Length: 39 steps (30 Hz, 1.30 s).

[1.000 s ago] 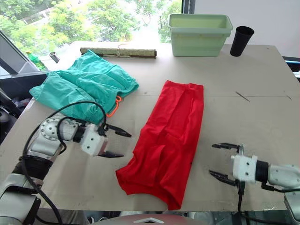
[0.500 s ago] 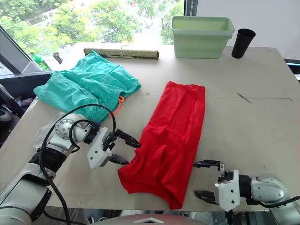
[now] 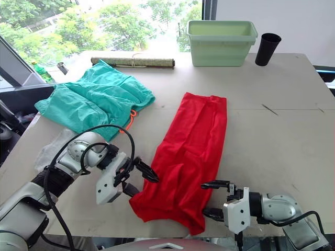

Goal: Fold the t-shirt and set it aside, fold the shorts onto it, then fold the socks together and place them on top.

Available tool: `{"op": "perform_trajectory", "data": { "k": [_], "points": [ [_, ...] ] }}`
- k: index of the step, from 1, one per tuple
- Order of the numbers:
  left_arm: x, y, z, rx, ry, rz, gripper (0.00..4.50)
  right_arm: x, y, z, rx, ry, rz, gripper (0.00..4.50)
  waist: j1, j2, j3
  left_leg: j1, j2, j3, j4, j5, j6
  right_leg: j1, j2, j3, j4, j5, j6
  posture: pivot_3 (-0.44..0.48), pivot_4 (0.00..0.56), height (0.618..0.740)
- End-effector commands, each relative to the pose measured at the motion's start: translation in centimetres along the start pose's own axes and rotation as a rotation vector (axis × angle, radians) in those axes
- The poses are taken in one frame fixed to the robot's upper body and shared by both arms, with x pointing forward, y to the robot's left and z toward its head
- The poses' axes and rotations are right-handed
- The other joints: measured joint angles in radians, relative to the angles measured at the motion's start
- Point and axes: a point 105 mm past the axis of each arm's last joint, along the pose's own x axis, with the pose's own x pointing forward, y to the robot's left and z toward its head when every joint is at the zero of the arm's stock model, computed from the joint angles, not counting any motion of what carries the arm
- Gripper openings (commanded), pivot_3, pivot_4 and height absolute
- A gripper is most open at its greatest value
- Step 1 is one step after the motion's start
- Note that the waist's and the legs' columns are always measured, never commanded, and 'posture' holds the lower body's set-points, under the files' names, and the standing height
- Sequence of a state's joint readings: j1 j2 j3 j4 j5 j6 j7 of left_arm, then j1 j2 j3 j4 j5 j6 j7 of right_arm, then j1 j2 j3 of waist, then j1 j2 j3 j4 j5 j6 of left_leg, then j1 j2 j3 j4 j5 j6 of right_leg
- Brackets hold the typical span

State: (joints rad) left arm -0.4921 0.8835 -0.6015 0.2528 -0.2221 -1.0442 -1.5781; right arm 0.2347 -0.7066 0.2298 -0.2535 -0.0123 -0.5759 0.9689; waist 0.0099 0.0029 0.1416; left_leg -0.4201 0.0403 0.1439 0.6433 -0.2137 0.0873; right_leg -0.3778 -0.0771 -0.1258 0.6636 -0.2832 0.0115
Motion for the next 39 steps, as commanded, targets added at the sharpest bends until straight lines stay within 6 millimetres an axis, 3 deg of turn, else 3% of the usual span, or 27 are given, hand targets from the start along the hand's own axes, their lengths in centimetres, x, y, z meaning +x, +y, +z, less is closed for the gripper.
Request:
{"op": "perform_trajectory", "data": {
  "k": [1,3,4,5,6,11,21,31,35,39],
  "points": [
    [2.2,-2.7,1.0,-0.094,-0.089,-0.132,2.38,0.0,-0.1,0.3,0.013,-0.015,-0.012,1.13,0.0,0.0,0.0,0.0,0.0,0.0,0.0,0.0,0.0,0.0,0.0,0.0,0.0,0.0,0.0,0.0,0.15,0.737],
    [2.2,-3.0,1.2,-0.103,-0.093,-0.141,1.49,0.0,0.1,0.3,0.019,-0.017,-0.007,0.26,0.002,0.0,0.0,0.0,0.0,0.0,0.0,0.0,0.0,0.0,0.0,0.0,0.0,0.0,0.0,0.0,0.15,0.737],
    [2.2,-3.0,1.2,-0.104,-0.093,-0.142,1.32,0.0,0.2,0.4,0.019,-0.017,-0.005,0.07,0.003,0.0,0.0,0.0,0.0,0.0,0.0,0.0,0.0,0.0,0.0,0.0,0.0,0.0,0.0,0.0,0.15,0.737],
    [2.2,-3.0,1.2,-0.108,-0.095,-0.142,0.54,0.0,0.2,0.4,0.02,-0.018,-0.004,0.0,0.003,0.0,0.0,0.0,0.0,0.0,0.0,0.0,0.0,0.0,0.0,0.0,0.0,0.0,0.0,0.0,0.15,0.737],
    [2.2,-3.0,1.2,-0.116,-0.097,-0.139,0.04,-0.1,0.3,0.4,0.027,-0.02,-0.002,0.0,0.004,0.0,0.0,0.0,0.0,0.0,0.0,0.0,0.0,0.0,0.0,0.001,0.0,0.0,0.0,0.0,0.15,0.737],
    [1.9,-2.6,1.0,-0.204,-0.106,-0.081,0.04,-0.6,0.0,0.8,0.066,-0.031,-0.002,0.0,0.004,0.0,0.0,0.0,0.0,0.0,0.001,0.0,0.001,0.0,0.0,0.001,0.0,0.0,0.0,0.0,0.15,0.737],
    [-2.0,3.9,0.5,-0.758,-0.283,0.293,0.04,-2.3,-0.8,2.1,0.345,-0.058,-0.031,0.0,0.005,-0.005,0.003,-0.002,0.0,-0.002,0.003,-0.001,0.002,0.0,0.0,0.0,0.001,0.0,0.0,0.0,0.15,0.737],
    [-2.4,3.5,0.6,-0.824,-0.279,0.271,0.04,-2.8,-0.8,1.6,0.334,0.001,-0.015,0.0,0.005,-0.006,0.003,-0.003,0.0,-0.003,0.003,-0.001,0.001,0.0,0.0,-0.001,0.001,0.0,0.0,0.0,0.15,0.737],
    [-2.2,3.4,0.8,-0.83,-0.278,0.271,0.0,-4.1,0.5,0.4,0.076,0.09,0.081,1.36,0.006,-0.006,0.003,-0.003,0.0,-0.003,0.003,-0.001,0.001,0.0,-0.001,-0.001,0.0,-0.001,0.0,0.0,0.15,0.737],
    [-2.1,3.3,0.7,-0.831,-0.272,0.276,0.0,-3.9,1.6,0.0,0.032,0.107,0.166,2.9,0.005,-0.006,0.003,-0.003,0.0,-0.003,0.003,-0.001,0.001,0.0,-0.001,-0.001,0.0,-0.001,0.0,0.0,0.15,0.737]
  ]
}}
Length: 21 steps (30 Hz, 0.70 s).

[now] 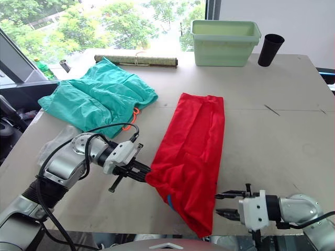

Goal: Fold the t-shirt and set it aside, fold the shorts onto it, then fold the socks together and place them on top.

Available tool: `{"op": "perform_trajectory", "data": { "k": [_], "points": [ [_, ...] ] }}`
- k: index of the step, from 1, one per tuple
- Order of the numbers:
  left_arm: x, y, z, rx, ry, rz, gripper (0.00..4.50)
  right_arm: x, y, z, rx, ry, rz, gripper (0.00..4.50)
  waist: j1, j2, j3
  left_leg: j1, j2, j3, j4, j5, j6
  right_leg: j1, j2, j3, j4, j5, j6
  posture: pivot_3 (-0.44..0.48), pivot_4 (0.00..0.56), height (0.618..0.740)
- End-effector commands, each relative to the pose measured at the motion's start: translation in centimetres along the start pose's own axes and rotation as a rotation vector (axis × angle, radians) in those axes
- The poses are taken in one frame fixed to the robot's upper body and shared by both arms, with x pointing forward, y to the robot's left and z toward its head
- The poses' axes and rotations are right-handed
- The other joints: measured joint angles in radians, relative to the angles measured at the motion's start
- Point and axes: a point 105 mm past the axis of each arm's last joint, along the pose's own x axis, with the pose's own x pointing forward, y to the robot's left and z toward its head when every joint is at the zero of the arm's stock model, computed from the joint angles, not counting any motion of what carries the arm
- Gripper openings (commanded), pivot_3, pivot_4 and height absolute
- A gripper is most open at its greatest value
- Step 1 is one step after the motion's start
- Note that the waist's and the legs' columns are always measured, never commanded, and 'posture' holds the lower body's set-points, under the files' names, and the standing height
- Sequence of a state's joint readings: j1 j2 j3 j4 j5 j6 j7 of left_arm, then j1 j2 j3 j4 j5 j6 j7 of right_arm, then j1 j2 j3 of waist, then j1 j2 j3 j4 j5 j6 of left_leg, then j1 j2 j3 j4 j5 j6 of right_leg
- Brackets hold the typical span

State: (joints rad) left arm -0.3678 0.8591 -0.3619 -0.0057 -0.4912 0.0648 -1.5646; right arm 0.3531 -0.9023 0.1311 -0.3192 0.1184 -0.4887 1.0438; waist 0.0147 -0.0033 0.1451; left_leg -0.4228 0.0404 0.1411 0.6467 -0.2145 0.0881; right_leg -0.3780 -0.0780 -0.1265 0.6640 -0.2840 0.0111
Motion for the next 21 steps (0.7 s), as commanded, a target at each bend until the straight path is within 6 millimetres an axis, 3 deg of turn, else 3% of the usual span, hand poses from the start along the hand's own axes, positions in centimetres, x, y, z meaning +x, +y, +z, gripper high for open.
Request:
{"op": "perform_trajectory", "data": {
  "k": [1,8,14,17,21],
  "points": [
    [-0.1,0.1,0.7,0.044,0.002,0.008,0.0,0.3,0.6,0.5,-0.099,-0.007,0.075,3.38,0.0,0.0,0.0,0.0,0.0,0.0,0.0,0.0,0.0,0.0,0.0,0.0,0.0,0.0,0.0,0.0,0.15,0.737],
    [0.1,0.0,0.4,0.045,0.004,0.016,0.0,2.4,0.3,1.6,-0.068,-0.082,0.101,3.38,-0.001,0.0,0.0,0.0,0.0,0.0,0.0,0.0,0.0,0.0,0.0,0.0,0.0,0.0,0.0,0.0,0.15,0.737],
    [0.1,0.0,0.3,0.045,0.007,0.018,0.0,3.7,0.1,2.0,0.064,-0.129,0.137,3.38,0.0,-0.001,0.0,0.0,0.0,0.0,0.0,0.0,0.0,0.0,-0.001,0.0,0.0,0.0,-0.006,0.0,0.15,0.737],
    [0.1,0.0,0.3,0.045,0.009,0.021,0.0,4.1,-0.8,2.1,0.073,-0.136,0.13,2.67,-0.001,-0.001,0.001,0.0,0.0,0.0,0.0,0.0,0.0,0.0,-0.001,0.0,0.0,0.001,-0.006,0.0,0.15,0.737],
    [-0.3,0.3,0.1,0.039,0.014,0.034,0.0,3.8,-2.9,1.9,0.094,-0.132,0.093,0.76,-0.001,-0.001,0.001,0.0,0.0,0.0,0.0,0.0,0.0,0.0,-0.001,0.0,0.0,0.001,-0.007,0.0,0.15,0.737]
  ]
}}
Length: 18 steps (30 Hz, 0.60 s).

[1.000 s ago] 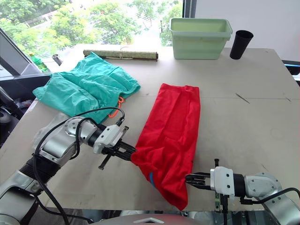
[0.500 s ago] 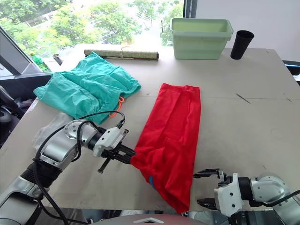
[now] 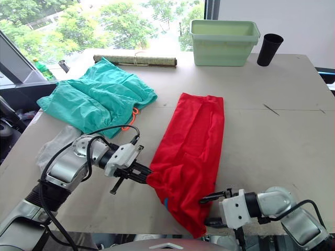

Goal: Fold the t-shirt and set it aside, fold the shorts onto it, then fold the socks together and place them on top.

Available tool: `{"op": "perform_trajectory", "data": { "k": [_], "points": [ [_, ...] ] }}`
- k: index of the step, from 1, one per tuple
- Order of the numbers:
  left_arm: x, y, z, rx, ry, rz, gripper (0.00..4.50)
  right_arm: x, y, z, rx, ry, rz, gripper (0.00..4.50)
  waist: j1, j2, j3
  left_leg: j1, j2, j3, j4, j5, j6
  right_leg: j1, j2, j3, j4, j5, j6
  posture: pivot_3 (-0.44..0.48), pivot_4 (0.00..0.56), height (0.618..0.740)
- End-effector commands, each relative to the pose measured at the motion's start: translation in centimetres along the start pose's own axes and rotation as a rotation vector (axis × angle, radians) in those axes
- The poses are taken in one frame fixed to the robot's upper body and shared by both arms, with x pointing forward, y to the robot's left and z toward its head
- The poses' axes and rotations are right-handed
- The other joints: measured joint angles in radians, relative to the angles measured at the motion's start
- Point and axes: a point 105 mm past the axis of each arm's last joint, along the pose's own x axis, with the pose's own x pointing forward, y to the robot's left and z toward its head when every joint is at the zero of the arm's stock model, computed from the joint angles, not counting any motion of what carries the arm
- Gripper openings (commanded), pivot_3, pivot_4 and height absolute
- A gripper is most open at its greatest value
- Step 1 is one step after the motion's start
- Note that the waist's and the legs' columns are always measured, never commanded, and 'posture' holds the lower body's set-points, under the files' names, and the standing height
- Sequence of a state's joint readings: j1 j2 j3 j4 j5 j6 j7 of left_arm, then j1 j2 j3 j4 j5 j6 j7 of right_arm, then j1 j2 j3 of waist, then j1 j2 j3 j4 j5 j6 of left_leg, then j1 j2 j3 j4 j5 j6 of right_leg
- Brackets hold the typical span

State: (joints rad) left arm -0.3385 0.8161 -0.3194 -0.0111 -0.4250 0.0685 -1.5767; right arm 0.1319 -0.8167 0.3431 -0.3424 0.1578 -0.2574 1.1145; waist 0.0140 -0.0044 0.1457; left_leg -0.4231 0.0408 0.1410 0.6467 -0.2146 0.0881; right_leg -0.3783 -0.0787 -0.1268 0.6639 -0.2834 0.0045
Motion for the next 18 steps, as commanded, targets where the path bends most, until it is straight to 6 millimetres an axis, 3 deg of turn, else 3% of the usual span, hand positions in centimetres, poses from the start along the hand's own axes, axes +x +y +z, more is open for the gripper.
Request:
{"op": "perform_trajectory", "data": {
  "k": [1,5,12,15,18],
  "points": [
    [-0.7,0.4,0.6,0.032,-0.002,0.021,0.0,-0.6,-2.1,0.8,0.023,-0.032,-0.05,0.2,0.0,0.0,0.0,0.0,0.0,0.0,0.0,0.0,0.0,0.0,0.0,0.0,0.0,0.0,0.0,0.0,0.15,0.737],
    [-0.5,0.6,0.9,0.03,-0.013,0.027,0.0,-0.9,-2.4,1.8,0.069,-0.07,-0.078,0.04,0.002,0.0,0.0,-0.001,0.0,0.0,0.0,0.0,0.0,0.0,0.0,0.0,0.0,0.0,0.0,0.0,0.15,0.737],
    [-0.8,-0.2,2.4,0.003,-0.033,-0.01,0.0,-2.1,1.4,3.3,0.191,-0.081,-0.022,0.04,-0.001,-0.001,0.001,-0.005,-0.001,-0.002,0.0,0.0,0.0,-0.001,-0.001,-0.002,-0.001,0.002,0.003,0.0,0.15,0.737],
    [-1.0,-2.0,3.9,-0.068,-0.061,-0.085,0.0,-3.0,2.1,4.6,0.312,-0.121,-0.023,0.04,-0.003,-0.001,0.001,-0.004,0.0,-0.002,0.0,0.0,0.0,-0.001,-0.001,-0.002,-0.001,0.002,0.003,0.0,0.15,0.737],
    [-1.3,-2.3,5.7,-0.124,-0.111,-0.115,0.0,-3.7,1.4,5.9,0.432,-0.191,-0.049,0.04,-0.001,-0.001,0.001,-0.004,0.0,-0.003,0.0,0.0,0.0,-0.002,-0.001,-0.003,-0.001,0.001,0.003,0.0,0.15,0.737]
  ]
}}
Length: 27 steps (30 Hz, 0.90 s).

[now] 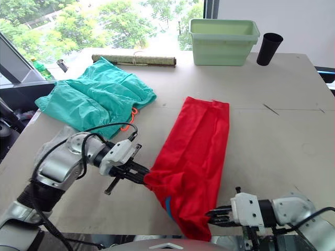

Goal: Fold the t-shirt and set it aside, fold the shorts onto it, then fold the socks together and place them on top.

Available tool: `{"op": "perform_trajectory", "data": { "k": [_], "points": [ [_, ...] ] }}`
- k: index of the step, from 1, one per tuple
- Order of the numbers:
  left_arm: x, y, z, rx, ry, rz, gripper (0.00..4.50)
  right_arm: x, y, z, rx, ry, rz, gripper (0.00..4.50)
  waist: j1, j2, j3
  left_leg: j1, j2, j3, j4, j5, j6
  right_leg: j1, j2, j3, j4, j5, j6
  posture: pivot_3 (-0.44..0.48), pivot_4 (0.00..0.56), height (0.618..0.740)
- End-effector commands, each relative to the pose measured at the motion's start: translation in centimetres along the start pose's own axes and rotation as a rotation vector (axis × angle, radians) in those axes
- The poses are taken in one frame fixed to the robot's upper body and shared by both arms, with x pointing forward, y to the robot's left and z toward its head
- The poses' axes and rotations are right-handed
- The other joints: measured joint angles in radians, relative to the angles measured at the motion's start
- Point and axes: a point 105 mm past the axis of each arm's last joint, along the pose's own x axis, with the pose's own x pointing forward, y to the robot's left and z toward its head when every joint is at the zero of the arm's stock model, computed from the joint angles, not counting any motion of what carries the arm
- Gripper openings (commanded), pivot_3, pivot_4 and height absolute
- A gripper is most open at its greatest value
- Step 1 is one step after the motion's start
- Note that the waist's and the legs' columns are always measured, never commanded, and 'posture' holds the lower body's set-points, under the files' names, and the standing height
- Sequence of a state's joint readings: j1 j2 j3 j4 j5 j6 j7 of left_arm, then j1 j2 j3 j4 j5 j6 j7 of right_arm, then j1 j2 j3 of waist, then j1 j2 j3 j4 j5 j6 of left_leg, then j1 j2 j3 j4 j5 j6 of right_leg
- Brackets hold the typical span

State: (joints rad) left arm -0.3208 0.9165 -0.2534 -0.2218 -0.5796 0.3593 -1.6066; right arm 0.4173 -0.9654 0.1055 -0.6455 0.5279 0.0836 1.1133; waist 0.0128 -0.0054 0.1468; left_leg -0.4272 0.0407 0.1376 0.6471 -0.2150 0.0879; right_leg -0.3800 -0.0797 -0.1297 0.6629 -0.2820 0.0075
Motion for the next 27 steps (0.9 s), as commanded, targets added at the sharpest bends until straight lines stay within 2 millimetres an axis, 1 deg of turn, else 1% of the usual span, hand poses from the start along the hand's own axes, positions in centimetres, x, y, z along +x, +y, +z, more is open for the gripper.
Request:
{"op": "perform_trajectory", "data": {
  "k": [1,3,5,6,7,8,9,10,11,12,13,14,16,18,21,24,27],
  "points": [
    [-0.3,-0.7,2.9,-0.014,-0.074,-0.038,0.0,-0.5,-0.3,2.9,0.089,-0.113,-0.011,0.04,0.002,-0.001,0.0,0.0,0.0,0.0,0.0,-0.001,-0.002,0.0,0.0,0.0,0.0,-0.003,0.001,0.0,0.15,0.737],
    [-0.6,0.2,4.0,-0.035,-0.127,-0.002,0.0,-1.2,-1.4,3.7,0.157,-0.166,-0.054,0.04,0.004,-0.001,0.001,0.0,0.0,-0.001,0.001,-0.004,0.0,0.001,0.0,0.0,0.0,-0.003,0.001,0.0,0.15,0.737],
    [-1.1,1.9,5.0,-0.055,-0.184,0.07,0.0,-2.2,-3.2,4.2,0.203,-0.21,-0.116,0.04,0.005,-0.003,0.002,0.0,0.0,-0.002,0.002,-0.004,0.0,0.001,0.0,0.0,0.0,-0.003,0.001,0.0,0.15,0.737],
    [-1.5,2.9,5.3,-0.068,-0.215,0.111,0.0,-2.9,-4.3,4.2,0.242,-0.231,-0.16,0.04,0.005,-0.003,0.002,-0.001,-0.001,-0.002,0.002,-0.004,0.001,0.001,0.0,-0.001,0.0,-0.003,0.001,0.0,0.15,0.737],
    [-1.8,3.6,5.5,-0.078,-0.234,0.136,0.0,-3.4,-5.1,4.2,0.271,-0.246,-0.187,0.04,0.004,-0.003,0.002,-0.001,-0.001,-0.002,0.002,-0.004,0.001,0.001,0.0,-0.001,0.0,-0.003,0.001,0.0,0.15,0.737],
    [-2.3,4.7,5.8,-0.088,-0.263,0.185,0.0,-4.1,-6.2,4.0,0.295,-0.261,-0.23,0.04,0.004,-0.004,0.002,-0.001,-0.001,-0.002,0.002,-0.003,0.003,0.002,0.0,-0.001,0.0,-0.003,0.001,0.0,0.15,0.737],
    [-3.0,6.3,6.1,-0.108,-0.304,0.247,0.0,-5.0,-7.6,3.6,0.317,-0.272,-0.276,0.04,0.004,-0.005,0.003,-0.001,-0.001,-0.002,0.002,-0.002,0.004,0.002,0.0,-0.001,0.0,-0.002,0.002,0.0,0.15,0.737],
    [-3.7,8.5,6.2,-0.124,-0.34,0.341,0.0,-5.9,-9.5,3.5,0.344,-0.304,-0.347,0.04,0.005,-0.007,0.004,-0.001,-0.001,-0.002,0.002,0.0,0.001,0.002,0.0,-0.001,0.0,0.0,0.002,0.0,0.15,0.737],
    [-4.1,10.1,6.2,-0.139,-0.362,0.401,0.0,-6.6,-10.8,3.4,0.367,-0.33,-0.391,0.04,0.005,-0.007,0.004,-0.001,-0.001,-0.002,0.003,0.0,0.001,0.002,0.0,-0.003,0.0,0.001,0.001,0.0,0.15,0.737],
    [-4.8,12.2,6.3,-0.165,-0.4,0.489,0.0,-7.4,-12.9,3.2,0.396,-0.354,-0.471,0.04,0.005,-0.007,0.004,-0.003,-0.002,-0.002,0.004,0.001,0.001,0.002,0.0,-0.003,0.001,0.001,0.001,0.0,0.15,0.737],
    [-5.2,13.8,6.4,-0.191,-0.428,0.548,0.0,-8.0,-14.7,3.2,0.412,-0.381,-0.534,0.04,0.004,-0.008,0.004,-0.003,-0.002,-0.002,0.004,0.001,0.001,0.002,0.0,-0.003,0.001,0.002,0.001,0.0,0.15,0.737],
    [-5.5,14.8,6.5,-0.21,-0.446,0.578,0.0,-8.3,-15.8,3.2,0.422,-0.395,-0.569,0.04,0.003,-0.009,0.005,-0.003,-0.002,-0.002,0.005,0.001,0.002,0.002,0.001,-0.003,0.001,0.002,0.002,0.0,0.15,0.737],
    [-5.3,17.0,6.2,-0.201,-0.427,0.659,0.0,-9.2,-18.4,3.0,0.461,-0.414,-0.653,0.04,0.002,-0.009,0.005,-0.005,-0.002,-0.002,0.005,0.001,0.001,0.001,0.001,-0.004,0.001,0.004,0.005,0.0,0.15,0.737],
    [-5.1,18.7,5.9,-0.194,-0.405,0.731,0.0,-9.7,-20.1,2.7,0.485,-0.415,-0.706,0.04,0.001,-0.009,0.005,-0.005,-0.003,-0.001,0.005,0.001,0.001,0.001,0.001,-0.004,0.001,0.004,0.005,0.0,0.15,0.737],
    [-4.8,20.7,5.3,-0.202,-0.376,0.819,0.0,-9.6,-22.3,1.9,0.494,-0.365,-0.777,0.04,0.001,-0.009,0.005,-0.006,-0.003,0.0,0.002,0.001,0.001,-0.001,0.001,-0.004,0.0,0.004,0.005,0.0,0.15,0.737],
    [-4.8,22.1,5.0,-0.208,-0.365,0.899,0.0,-9.2,-23.7,1.0,0.517,-0.313,-0.835,0.04,0.0,-0.009,0.005,-0.005,-0.003,0.001,0.001,0.001,0.001,-0.001,0.002,-0.005,0.0,0.004,0.005,0.0,0.15,0.737],
    [-4.8,23.0,4.7,-0.217,-0.346,0.968,0.0,-9.2,-24.8,0.3,0.549,-0.277,-0.896,0.04,-0.003,-0.009,0.005,-0.005,-0.002,0.001,0.002,0.001,0.001,-0.001,0.001,-0.004,0.001,0.004,0.006,0.0,0.15,0.737]
  ]
}}
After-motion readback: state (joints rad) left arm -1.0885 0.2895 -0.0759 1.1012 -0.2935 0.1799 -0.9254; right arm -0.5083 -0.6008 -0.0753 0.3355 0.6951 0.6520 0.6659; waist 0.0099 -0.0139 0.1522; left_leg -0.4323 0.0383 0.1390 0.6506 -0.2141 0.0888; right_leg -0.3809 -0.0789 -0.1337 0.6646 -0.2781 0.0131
